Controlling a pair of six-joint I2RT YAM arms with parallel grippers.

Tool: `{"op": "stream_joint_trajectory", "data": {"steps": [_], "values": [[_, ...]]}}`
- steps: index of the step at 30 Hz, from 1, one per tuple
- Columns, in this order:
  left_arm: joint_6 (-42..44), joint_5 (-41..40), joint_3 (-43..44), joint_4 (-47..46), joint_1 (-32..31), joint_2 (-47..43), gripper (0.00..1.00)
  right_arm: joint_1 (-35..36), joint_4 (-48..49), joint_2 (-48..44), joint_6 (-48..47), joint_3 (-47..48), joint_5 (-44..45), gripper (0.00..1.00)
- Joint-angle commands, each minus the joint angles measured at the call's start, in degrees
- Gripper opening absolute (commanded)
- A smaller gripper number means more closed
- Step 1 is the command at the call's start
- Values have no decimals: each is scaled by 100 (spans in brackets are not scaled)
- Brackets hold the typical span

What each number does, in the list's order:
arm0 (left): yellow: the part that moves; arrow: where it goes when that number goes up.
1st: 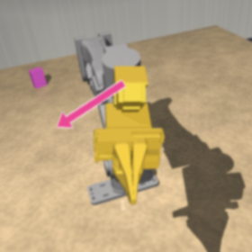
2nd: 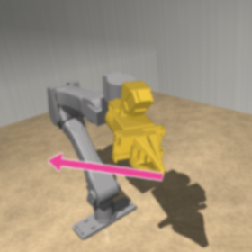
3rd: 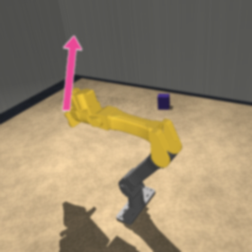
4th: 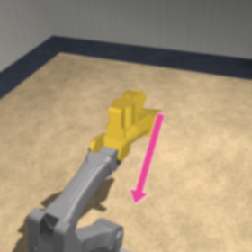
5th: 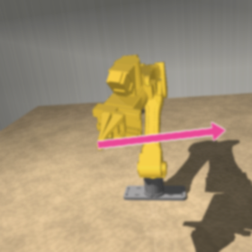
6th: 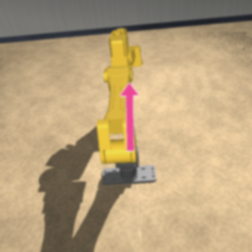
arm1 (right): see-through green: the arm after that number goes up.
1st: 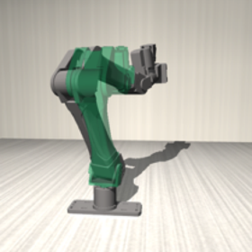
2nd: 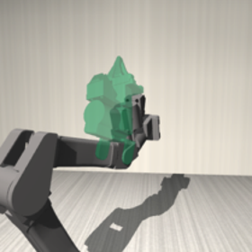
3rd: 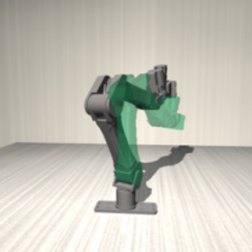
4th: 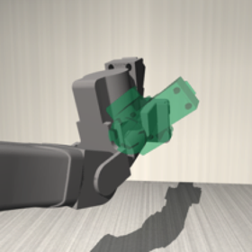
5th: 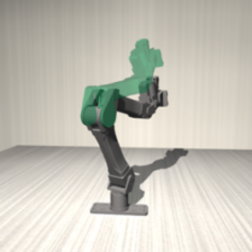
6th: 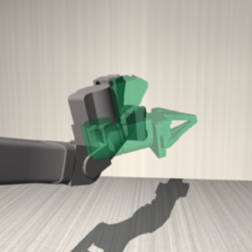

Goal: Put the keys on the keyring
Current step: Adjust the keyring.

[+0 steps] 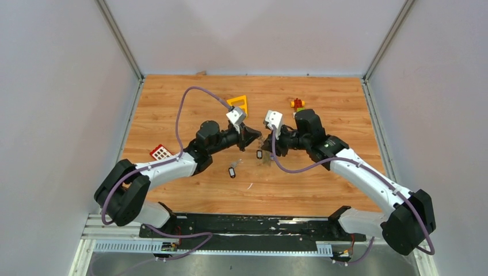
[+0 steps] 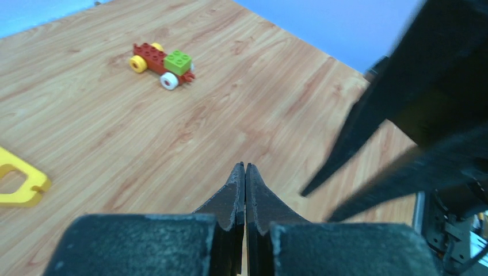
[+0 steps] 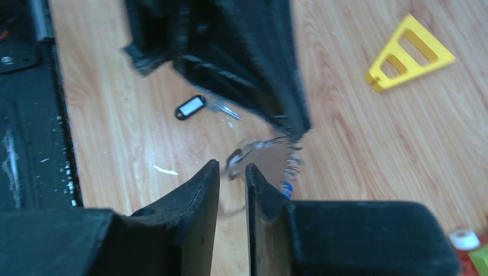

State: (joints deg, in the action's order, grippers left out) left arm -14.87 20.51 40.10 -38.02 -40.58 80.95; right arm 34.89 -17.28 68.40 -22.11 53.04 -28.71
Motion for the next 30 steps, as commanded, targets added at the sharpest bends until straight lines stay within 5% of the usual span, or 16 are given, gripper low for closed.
{"op": "stream_joint_trajectory", "data": {"steps": [1,6,14,19,30], "values": [[15,165,78,-660,256,-236,0,44,-25,-224,-99,222,-1195,29],[56,959,-104,-1588,451,-314,0,-6,106,-587,-237,-11,-1198,41],[-412,2434,-474,-3433,548,-73,0,-332,181,-774,-162,78,-986,29],[-1550,3241,-547,-5380,600,589,0,-721,192,-943,-446,39,-1798,28],[-999,3251,-500,-4528,597,362,0,-881,-269,-1102,-858,-17,-3061,29]]}}
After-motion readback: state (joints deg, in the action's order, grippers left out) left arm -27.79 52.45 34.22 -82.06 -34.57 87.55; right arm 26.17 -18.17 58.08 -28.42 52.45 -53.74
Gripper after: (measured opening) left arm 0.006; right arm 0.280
